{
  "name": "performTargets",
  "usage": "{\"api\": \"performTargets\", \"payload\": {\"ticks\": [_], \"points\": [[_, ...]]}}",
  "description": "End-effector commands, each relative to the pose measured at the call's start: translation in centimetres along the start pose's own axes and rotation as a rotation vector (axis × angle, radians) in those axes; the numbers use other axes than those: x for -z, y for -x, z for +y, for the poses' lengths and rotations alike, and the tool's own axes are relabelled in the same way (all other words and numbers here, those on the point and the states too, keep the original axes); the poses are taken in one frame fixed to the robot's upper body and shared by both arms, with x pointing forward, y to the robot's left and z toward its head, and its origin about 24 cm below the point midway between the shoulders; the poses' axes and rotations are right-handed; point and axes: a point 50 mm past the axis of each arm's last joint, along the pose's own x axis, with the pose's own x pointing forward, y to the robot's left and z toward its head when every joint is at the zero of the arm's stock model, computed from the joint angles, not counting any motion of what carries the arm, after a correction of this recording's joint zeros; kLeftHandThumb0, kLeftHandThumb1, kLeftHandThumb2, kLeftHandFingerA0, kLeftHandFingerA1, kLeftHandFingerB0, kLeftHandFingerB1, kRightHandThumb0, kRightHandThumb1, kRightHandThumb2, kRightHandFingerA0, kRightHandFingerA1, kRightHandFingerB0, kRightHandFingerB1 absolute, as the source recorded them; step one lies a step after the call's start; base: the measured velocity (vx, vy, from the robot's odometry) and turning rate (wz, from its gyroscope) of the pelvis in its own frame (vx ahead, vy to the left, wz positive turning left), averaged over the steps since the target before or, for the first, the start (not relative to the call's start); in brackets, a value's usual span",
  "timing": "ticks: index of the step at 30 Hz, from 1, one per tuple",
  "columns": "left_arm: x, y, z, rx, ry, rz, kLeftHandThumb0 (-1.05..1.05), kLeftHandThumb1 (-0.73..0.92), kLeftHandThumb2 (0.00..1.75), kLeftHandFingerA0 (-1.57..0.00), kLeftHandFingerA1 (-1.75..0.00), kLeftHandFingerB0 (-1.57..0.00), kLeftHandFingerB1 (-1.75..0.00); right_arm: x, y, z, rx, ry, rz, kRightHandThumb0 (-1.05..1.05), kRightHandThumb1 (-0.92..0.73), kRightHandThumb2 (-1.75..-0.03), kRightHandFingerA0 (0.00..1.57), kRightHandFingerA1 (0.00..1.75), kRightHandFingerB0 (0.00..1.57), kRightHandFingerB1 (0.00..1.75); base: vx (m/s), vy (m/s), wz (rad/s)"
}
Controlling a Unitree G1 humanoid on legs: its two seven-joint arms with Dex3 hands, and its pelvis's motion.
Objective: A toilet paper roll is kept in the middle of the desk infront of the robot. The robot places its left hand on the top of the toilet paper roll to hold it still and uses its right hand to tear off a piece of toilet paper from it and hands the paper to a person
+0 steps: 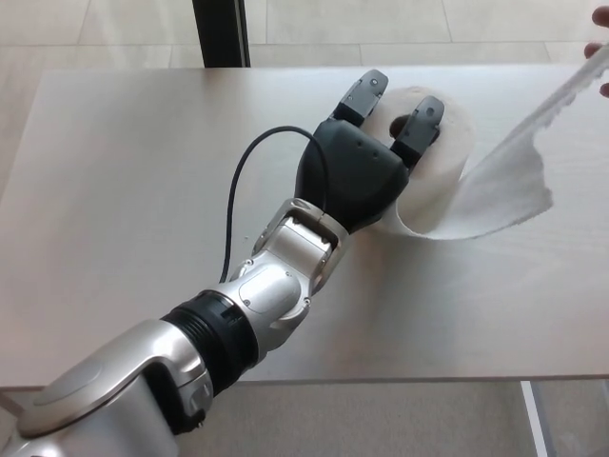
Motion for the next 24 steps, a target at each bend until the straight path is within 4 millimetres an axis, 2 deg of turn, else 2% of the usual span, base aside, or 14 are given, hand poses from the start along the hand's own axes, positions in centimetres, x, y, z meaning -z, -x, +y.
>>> {"api": "performTargets", "payload": {"ticks": [1, 3, 4, 5, 6, 10, 12, 13, 14, 18, 20, 21, 22, 24], "points": [[0.1, 3.0, -4.5, 0.18, -0.049, -0.033, -0.56, 0.78, 0.64, 0.0, -0.01, 0.0, -0.17, -4.9, 0.5, 2.7, 0.053, -0.183, -0.005, -0.36, -0.8, -0.98, 1.13, 1.75, 0.89, 1.75, 0.0, 0.0, 0.0], [0.2, 3.1, -4.6, 0.182, -0.051, -0.029, -0.57, 0.79, 0.63, 0.0, 0.0, 0.0, -0.14, -3.5, 1.0, 1.5, -0.012, -0.066, -0.017, -0.4, -0.79, -0.84, 1.11, 1.75, 0.85, 1.75, 0.0, 0.0, 0.0], [0.2, 3.1, -4.6, 0.181, -0.048, -0.031, -0.64, 0.69, 0.88, 0.0, -0.04, 0.0, -0.08, -3.0, 1.4, 1.0, -0.022, 0.026, -0.052, -0.37, -0.79, -0.87, 1.11, 1.75, 0.81, 1.75, 0.0, 0.0, 0.0], [0.2, 3.1, -4.6, 0.182, -0.044, -0.032, -0.64, 0.69, 0.87, 0.0, -0.03, 0.0, -0.08, -2.3, 1.8, 0.2, -0.071, 0.138, -0.095, -0.25, -0.61, -1.25, 1.13, 1.75, 0.85, 1.71, 0.0, 0.0, 0.0], [0.1, 3.1, -4.6, 0.179, -0.043, -0.035, -0.56, 0.78, 0.63, 0.0, -0.01, 0.0, -0.13, -1.7, 2.0, -0.6, -0.098, 0.226, -0.101, -0.18, -0.52, -1.4, 1.1, 1.75, 0.83, 1.66, 0.0, 0.0, 0.0], [0.0, 3.3, -4.7, 0.179, -0.051, -0.038, -0.59, 0.66, 0.8, 0.0, -0.04, -0.01, -0.14, 0.3, 2.3, -5.0, -0.15, 0.609, -0.164, -0.06, -0.5, -1.36, 1.04, 1.75, 0.88, 1.53, 0.0, 0.0, 0.0], [-0.2, 3.5, -4.9, 0.183, -0.053, -0.042, -0.59, 0.67, 0.8, 0.0, -0.05, 0.0, -0.14, 0.3, 2.4, -5.6, -0.168, 0.661, -0.183, -0.07, -0.46, -1.4, 1.02, 1.75, 0.86, 1.51, 0.0, 0.0, 0.0], [-0.1, 3.6, -5.0, 0.193, -0.057, -0.038, -0.72, 0.49, 0.85, 0.0, -0.19, 0.0, -0.17, 0.2, 2.2, -6.3, -0.218, 0.776, -0.258, -0.09, -0.42, -1.36, 1.04, 1.75, 0.88, 1.5, 0.0, 0.0, 0.0], [0.0, 3.6, -5.0, 0.198, -0.057, -0.036, -0.59, 0.66, 0.8, 0.0, -0.03, 0.0, -0.13, 0.2, 2.1, -6.5, -0.245, 0.828, -0.296, -0.09, -0.44, -1.41, 1.07, 1.75, 0.91, 1.52, 0.0, 0.0, 0.0], [0.2, 4.0, -5.3, 0.202, -0.046, -0.034, -0.58, 0.65, 0.8, 0.0, -0.03, -0.01, -0.15, 0.1, 2.0, -6.5, -0.315, 0.881, -0.353, -0.13, -0.44, -1.42, 1.11, 1.75, 0.92, 1.53, 0.0, 0.0, 0.0], [0.4, 4.1, -5.4, 0.2, -0.051, -0.032, -0.55, 0.67, 0.8, 0.0, -0.02, 0.0, -0.11, 0.8, 2.4, -6.7, -0.354, 0.952, -0.331, -0.13, -0.33, -1.42, 1.09, 1.75, 0.91, 1.5, 0.0, 0.0, 0.0], [0.4, 4.1, -5.4, 0.203, -0.054, -0.032, -0.57, 0.76, 0.66, 0.0, 0.0, 0.0, -0.15, 1.2, 2.7, -7.0, -0.38, 0.988, -0.314, -0.15, -0.34, -1.42, 1.11, 1.75, 0.92, 1.51, 0.0, 0.0, 0.0], [0.3, 4.1, -5.4, 0.205, -0.054, -0.034, -0.64, 0.67, 0.87, 0.0, -0.06, 0.0, -0.07, 1.8, 2.8, -7.7, -0.4, 1.046, -0.272, -0.11, -0.39, -1.39, 1.09, 1.75, 0.9, 1.5, 0.0, 0.0, 0.0], [0.1, 4.1, -5.4, 0.199, -0.05, -0.04, -0.65, 0.67, 0.87, 0.0, -0.06, 0.0, -0.07, 2.6, 2.8, -9.2, -0.436, 1.095, -0.171, -0.08, -0.43, -1.35, 1.06, 1.75, 0.88, 1.51, 0.0, 0.0, 0.0]]}}
